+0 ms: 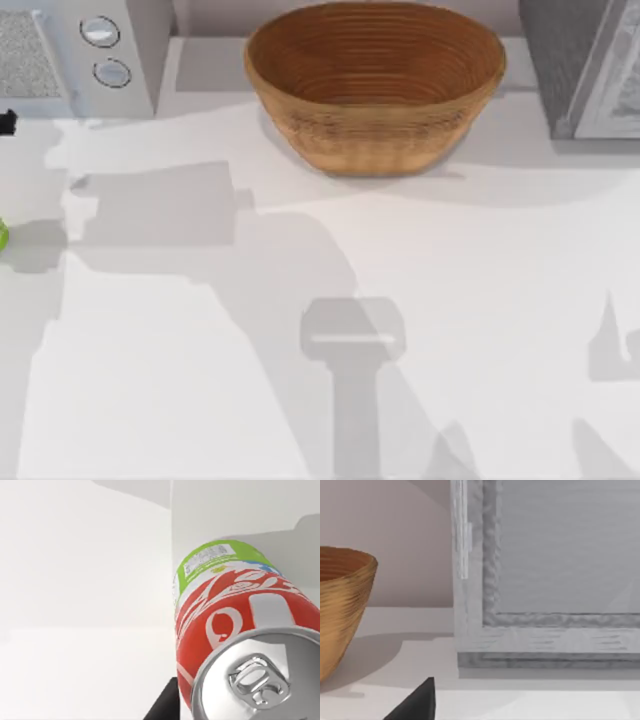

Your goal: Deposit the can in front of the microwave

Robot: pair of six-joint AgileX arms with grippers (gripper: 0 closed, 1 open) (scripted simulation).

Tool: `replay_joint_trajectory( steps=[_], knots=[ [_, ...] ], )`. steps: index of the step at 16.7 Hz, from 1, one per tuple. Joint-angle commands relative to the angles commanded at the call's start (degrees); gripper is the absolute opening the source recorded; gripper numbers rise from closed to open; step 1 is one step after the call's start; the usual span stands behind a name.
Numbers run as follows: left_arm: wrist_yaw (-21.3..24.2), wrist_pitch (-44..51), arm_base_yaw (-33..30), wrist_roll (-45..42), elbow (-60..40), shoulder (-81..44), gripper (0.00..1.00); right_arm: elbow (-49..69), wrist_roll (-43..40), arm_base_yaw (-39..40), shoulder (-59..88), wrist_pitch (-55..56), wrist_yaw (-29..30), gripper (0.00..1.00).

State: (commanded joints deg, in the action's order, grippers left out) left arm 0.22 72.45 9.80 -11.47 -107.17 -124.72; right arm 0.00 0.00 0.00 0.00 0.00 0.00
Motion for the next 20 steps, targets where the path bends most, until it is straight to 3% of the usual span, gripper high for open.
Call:
replay_joint_trajectory(
  steps=[3, 4, 13, 20],
  knots=[
    [0.00, 0.00, 0.00, 0.00, 0.00, 0.00, 0.98, 0.00, 0.00, 0.00, 0.00, 0.00, 0.00, 1.00],
    [0.00, 0.00, 0.00, 0.00, 0.00, 0.00, 1.00, 0.00, 0.00, 0.00, 0.00, 0.00, 0.00, 1.00],
    [0.00, 0.22, -0.06, 0.00, -0.22, -0.03, 1.00, 0.00, 0.00, 0.00, 0.00, 0.00, 0.00, 1.00],
    [0.00, 9.15, -0.13, 0.07, -9.28, -0.15, 1.00, 0.00, 0.00, 0.00, 0.00, 0.00, 0.00, 1.00]
  ],
)
